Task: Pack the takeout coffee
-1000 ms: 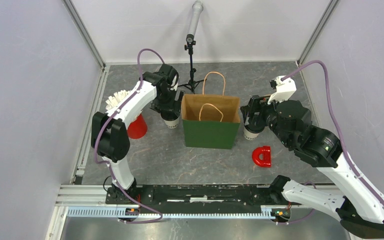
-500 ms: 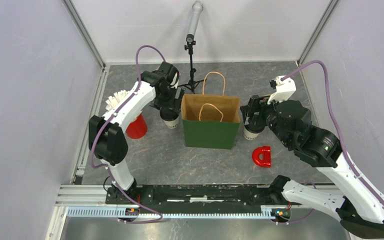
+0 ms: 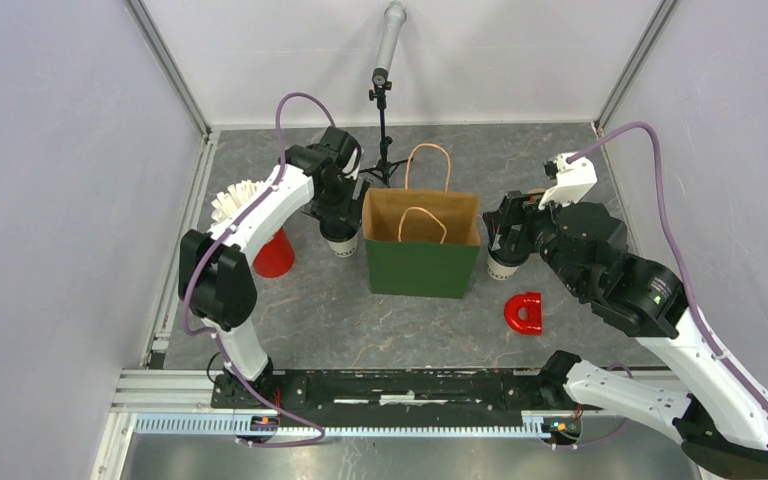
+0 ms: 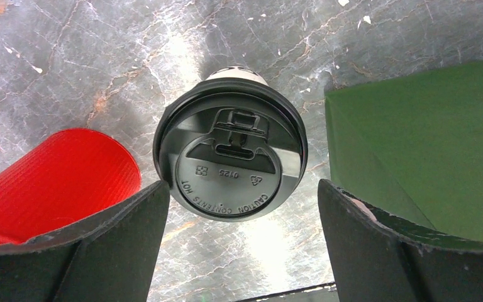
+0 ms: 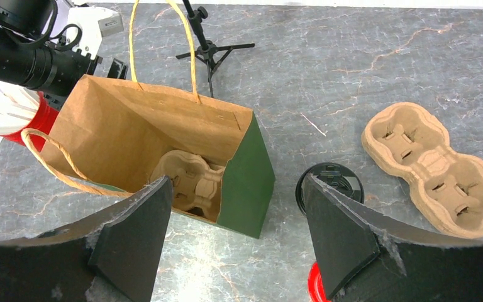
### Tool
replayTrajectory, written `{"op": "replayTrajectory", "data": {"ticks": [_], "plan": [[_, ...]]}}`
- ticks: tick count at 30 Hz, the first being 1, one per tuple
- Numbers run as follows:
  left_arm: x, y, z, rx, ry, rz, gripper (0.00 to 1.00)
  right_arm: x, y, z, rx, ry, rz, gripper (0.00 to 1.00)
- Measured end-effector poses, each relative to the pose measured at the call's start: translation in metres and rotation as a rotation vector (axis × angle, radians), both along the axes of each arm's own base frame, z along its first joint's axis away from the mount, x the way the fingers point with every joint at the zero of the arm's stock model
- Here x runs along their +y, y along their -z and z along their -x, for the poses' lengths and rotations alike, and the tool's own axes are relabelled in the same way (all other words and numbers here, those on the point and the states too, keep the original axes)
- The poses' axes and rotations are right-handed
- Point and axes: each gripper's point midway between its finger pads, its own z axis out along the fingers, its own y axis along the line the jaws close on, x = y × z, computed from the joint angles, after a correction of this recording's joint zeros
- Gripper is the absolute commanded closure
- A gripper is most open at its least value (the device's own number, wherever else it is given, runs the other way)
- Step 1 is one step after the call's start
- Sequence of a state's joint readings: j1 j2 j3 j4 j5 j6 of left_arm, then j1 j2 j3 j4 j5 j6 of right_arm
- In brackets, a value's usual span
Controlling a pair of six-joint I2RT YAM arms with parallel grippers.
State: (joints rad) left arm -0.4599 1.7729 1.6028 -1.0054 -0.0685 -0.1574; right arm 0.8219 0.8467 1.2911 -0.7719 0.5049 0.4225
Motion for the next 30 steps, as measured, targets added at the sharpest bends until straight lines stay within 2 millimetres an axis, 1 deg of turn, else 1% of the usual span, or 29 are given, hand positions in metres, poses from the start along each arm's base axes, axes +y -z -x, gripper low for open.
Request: {"op": "replayTrajectory", "data": {"ticks": [4, 8, 10, 19, 25, 30], "plan": [[-0.0024, 0.0028, 0.0014, 0.002, 0.007, -0.001, 0.07, -0.0007, 0.0003, -0.0002, -0.001, 0.004, 0.001, 0.18], [-0.0045, 0.003, 0.0011, -0.002, 0.012, 0.0, 0.11, -0.0008, 0.0005, -0.0004, -0.001, 0.005, 0.002, 0.18], [-0.0047, 0.0037, 0.0018, 0.0, 0.013, -0.001, 0.11, -0.0008, 0.0005, -0.0004, -0.001, 0.005, 0.002, 0.18], [-0.0044, 0.0046, 0.0023, -0.003, 0.014, -0.012, 0.0, -0.002, 0.0014, -0.0009, -0.001, 0.012, 0.005, 0.17], [-0.0052, -0.0033, -0.0027, -0.027, 0.011, -0.012, 0.0, -0.0014, 0.0003, -0.0014, -0.005, 0.011, 0.001, 0.17], [-0.0033, -0.0036, -0.0034, -0.031, 0.009, -0.022, 0.01, -0.0015, 0.0001, -0.0013, -0.006, 0.011, 0.001, 0.17]]}}
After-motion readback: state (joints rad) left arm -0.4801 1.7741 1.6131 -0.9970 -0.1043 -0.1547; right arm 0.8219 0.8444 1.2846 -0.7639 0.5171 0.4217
